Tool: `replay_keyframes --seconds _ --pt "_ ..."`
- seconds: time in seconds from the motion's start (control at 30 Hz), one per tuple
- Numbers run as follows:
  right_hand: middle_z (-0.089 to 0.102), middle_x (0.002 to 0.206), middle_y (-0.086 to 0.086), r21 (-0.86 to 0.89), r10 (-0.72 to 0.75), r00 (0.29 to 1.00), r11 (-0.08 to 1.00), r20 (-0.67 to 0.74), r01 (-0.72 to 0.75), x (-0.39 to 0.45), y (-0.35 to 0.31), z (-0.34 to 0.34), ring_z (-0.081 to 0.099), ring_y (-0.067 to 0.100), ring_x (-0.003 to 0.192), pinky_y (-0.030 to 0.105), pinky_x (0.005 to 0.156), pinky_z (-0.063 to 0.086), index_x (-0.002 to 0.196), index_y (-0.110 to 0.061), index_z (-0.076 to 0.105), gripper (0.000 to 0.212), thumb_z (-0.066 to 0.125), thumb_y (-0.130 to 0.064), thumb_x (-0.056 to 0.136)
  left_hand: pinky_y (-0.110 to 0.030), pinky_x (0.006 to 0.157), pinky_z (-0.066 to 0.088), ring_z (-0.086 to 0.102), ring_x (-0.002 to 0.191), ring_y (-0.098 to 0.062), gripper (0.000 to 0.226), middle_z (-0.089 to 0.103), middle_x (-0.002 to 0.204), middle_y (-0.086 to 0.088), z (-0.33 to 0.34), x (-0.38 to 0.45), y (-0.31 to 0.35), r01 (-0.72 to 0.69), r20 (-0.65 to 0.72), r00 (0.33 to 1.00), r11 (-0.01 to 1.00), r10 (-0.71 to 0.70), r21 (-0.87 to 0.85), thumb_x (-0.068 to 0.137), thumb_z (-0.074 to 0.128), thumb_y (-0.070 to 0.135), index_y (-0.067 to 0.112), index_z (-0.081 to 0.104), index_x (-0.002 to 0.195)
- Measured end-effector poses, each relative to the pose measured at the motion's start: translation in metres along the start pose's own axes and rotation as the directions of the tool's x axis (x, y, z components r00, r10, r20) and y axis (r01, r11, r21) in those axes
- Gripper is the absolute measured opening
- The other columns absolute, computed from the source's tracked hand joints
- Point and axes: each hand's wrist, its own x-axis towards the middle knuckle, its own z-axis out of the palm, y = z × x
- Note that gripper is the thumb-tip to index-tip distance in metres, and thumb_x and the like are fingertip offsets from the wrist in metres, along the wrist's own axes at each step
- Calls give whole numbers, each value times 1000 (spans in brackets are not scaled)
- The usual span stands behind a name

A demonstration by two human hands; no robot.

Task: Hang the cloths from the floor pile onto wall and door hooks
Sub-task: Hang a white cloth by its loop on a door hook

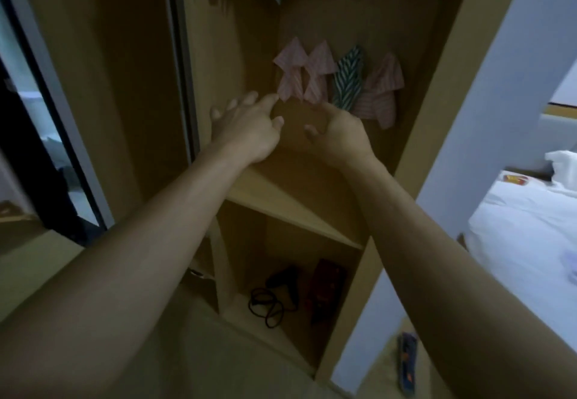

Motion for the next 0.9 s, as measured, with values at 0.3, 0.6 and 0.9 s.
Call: replay_keyframes --seconds 0.3,0.6,0.9 --pt "51 138 -2 -23 212 977 977 9 -212 -125 34 -8 51 19 124 37 100 47 141 -30 42 49 55 -38 94 -58 117 9 10 149 -24 52 16 161 3 35 -76 21 -158 154 971 975 182 -155 102 31 48 39 20 151" --pt "50 141 0 -155 504 844 833 -185 -531 -250 39 -5 49 18 127 31 98 42 142 -30 41 50 53 -43 95 -56 118 1 6 149 -22 51 15 161 4 77 -154 45 -385 240 851 866 467 -319 101 32 47 40 20 150" --pt "55 135 0 -116 719 565 573 -405 -811 -407 24 -38 53 17 120 26 90 42 139 -26 47 49 55 -40 94 -55 117 8 15 147 -22 50 23 159 4 110 -273 100 -561 302 602 661 739 -499 99 30 50 40 25 148"
